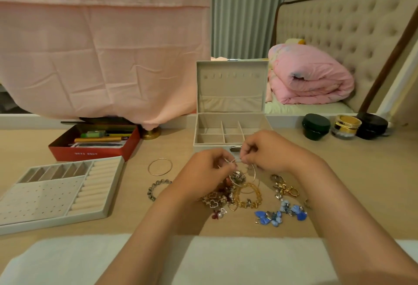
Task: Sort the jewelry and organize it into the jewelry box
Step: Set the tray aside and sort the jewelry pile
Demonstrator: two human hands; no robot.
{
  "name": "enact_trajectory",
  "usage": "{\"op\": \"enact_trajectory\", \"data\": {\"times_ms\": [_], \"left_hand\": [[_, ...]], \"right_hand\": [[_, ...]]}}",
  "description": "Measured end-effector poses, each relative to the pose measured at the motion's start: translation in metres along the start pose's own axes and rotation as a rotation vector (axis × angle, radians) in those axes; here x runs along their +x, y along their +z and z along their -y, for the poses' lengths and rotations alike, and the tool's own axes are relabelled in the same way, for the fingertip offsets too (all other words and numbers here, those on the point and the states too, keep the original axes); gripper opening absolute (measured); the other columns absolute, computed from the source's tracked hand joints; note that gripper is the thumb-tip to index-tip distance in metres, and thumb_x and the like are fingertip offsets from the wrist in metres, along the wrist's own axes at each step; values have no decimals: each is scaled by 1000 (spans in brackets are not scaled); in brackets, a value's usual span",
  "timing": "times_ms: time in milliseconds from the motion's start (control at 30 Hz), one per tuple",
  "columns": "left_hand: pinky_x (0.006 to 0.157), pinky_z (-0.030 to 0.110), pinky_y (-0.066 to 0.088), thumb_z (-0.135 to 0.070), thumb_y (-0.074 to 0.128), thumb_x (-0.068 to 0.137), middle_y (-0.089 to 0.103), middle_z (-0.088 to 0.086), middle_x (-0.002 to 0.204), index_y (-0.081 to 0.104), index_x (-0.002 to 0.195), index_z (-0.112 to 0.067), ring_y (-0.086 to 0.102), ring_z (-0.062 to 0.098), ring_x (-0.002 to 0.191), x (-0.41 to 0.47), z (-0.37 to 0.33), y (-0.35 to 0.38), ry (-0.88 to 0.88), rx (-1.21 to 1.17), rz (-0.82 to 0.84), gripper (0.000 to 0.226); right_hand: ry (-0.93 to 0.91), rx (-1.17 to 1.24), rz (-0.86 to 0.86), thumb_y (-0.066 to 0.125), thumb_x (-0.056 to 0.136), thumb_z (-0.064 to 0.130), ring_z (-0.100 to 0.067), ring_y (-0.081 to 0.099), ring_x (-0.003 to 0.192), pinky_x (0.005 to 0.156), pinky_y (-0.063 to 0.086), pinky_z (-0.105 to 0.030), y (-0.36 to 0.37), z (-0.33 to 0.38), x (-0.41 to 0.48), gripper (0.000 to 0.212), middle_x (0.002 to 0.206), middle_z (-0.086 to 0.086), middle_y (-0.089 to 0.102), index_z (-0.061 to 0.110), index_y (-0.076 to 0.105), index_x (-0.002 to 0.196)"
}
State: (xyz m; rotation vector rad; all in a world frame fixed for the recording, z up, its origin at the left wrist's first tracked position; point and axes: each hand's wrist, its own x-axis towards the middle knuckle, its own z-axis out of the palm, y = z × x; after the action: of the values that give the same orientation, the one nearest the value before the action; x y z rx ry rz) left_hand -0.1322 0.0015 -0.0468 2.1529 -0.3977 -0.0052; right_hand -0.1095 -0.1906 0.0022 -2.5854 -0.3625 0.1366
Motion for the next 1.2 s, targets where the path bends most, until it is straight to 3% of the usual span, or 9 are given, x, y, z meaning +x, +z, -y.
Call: {"op": "enact_trajectory", "data": {"times_ms": [133,267,367,467,667,767,900,1000,1200], "left_hand": [[75,28,51,-19,59,97,74,-9,92,72,101,-28,67,13,85,-4,6,-45,-99,69,-89,16],[89,28,48,-22,58,97,56,-7,133,67,118,-37,55,15,116,-17,42,-86,-323,391,-52,27],[106,38,46,-31,62,96,49,-5,142,62,129,-39,47,19,127,-23,58,-93,-393,494,46,35],[114,39,36,-17,63,93,43,-4,146,56,138,-36,37,22,135,-24,68,-96,-416,583,101,50],[102,35,42,-13,61,93,48,0,141,58,132,-31,38,24,127,-17,75,-101,-458,680,58,42],[104,40,42,-11,62,92,47,1,144,49,141,-32,36,26,132,-15,75,-97,-461,705,-9,55],[107,41,42,-17,62,94,47,-1,145,51,140,-38,43,22,132,-10,67,-87,-361,564,-152,52],[105,38,44,-24,58,94,50,-4,139,59,131,-40,47,19,124,-5,63,-75,-265,560,-85,40],[102,37,46,-28,57,96,53,-4,134,61,129,-41,48,19,119,-1,66,-65,-253,620,-16,35]], "right_hand": [[-18,166,-124,70,92,15,-11,67,53,48,48,-19,26,30,12,8,66,1,69,17,72,85],[-9,168,-177,68,94,15,-18,71,66,68,61,-35,60,60,32,11,73,1,69,16,74,84],[-13,75,-235,67,93,17,-14,68,71,73,59,-30,83,76,50,14,81,1,72,17,76,82],[17,18,-253,66,91,16,-16,68,84,74,54,-25,98,82,64,14,93,-2,74,17,78,84],[17,20,-215,73,89,19,-13,68,82,74,56,-26,110,83,69,7,90,0,73,16,80,88],[-24,36,-141,75,88,20,-10,67,78,74,56,-26,111,83,65,8,87,3,71,16,79,94],[-93,26,-22,72,91,24,-7,66,85,82,56,-28,98,73,57,9,93,11,71,22,79,97],[-106,-37,81,75,87,26,-2,66,80,79,57,-28,89,64,51,5,85,13,74,25,80,87],[-110,-74,82,74,90,27,1,64,82,82,54,-25,67,38,40,8,91,13,74,25,81,93]]}}
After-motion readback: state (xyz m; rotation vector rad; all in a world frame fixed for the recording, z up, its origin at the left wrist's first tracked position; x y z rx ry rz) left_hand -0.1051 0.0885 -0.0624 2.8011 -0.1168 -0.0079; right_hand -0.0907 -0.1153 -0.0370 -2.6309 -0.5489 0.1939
